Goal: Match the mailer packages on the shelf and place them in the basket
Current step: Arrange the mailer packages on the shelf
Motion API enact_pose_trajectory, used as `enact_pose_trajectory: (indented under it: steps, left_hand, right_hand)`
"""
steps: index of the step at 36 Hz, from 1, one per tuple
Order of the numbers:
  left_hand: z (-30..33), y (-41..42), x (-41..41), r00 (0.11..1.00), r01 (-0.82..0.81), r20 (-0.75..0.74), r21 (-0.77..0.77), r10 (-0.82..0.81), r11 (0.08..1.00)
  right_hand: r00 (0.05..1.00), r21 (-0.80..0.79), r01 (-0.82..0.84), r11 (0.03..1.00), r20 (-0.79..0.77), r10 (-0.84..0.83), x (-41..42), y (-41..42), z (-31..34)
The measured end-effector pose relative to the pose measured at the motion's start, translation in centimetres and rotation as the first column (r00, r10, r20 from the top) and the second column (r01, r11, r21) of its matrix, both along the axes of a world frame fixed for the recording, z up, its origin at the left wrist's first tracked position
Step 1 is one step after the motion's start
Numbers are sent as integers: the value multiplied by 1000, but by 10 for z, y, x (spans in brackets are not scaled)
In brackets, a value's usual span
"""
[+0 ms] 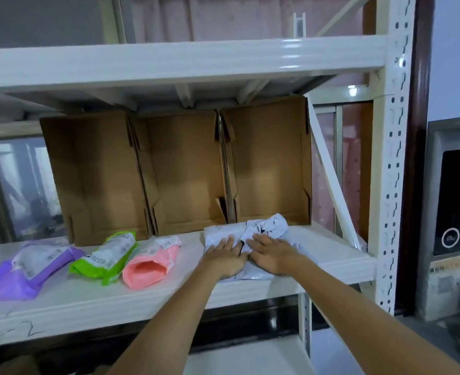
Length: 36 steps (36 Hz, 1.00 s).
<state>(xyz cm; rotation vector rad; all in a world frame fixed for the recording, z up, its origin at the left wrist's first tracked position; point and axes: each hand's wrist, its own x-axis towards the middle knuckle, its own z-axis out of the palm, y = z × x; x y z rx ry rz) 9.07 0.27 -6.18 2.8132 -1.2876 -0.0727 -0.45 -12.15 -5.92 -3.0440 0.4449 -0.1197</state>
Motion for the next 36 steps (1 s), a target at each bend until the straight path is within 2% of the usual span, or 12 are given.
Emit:
enact_pose_trajectory:
  steps: [7,14,18,21,23,29,36]
  left_hand:
    - [-1,-2,0,1000,-10,-14,23,11,1000]
    - [-2,1,-3,1000,-14,-13,24,14,1000]
    - [0,6,-3,999,16,-28,-7,-17,1000]
    - [-2,18,1,999,-3,-44,-69,0,998]
    - [-3,24,5,998,-50,-45,-97,46,994]
    - [-1,23,2,998,-58,-42,-35,56,998]
    - [-1,22,2,997,-74,-32,-10,74,997]
  right_hand:
    - [996,16,32,999,-79,-31,0,2,1]
    - [997,11,37,999,-64,-36,2,1,-3]
    - [995,49,59,997,83,-63,-6,1,-3]
    - [954,-52,177,983,256,-158,-16,1,-6]
    - [930,-44,248,968,292,-225,-19,-1,-5]
    - [975,-1,221,975,6,-221,-21,-6,-3]
    - [966,-2,245,969,-85,-244,-15,-8,-2]
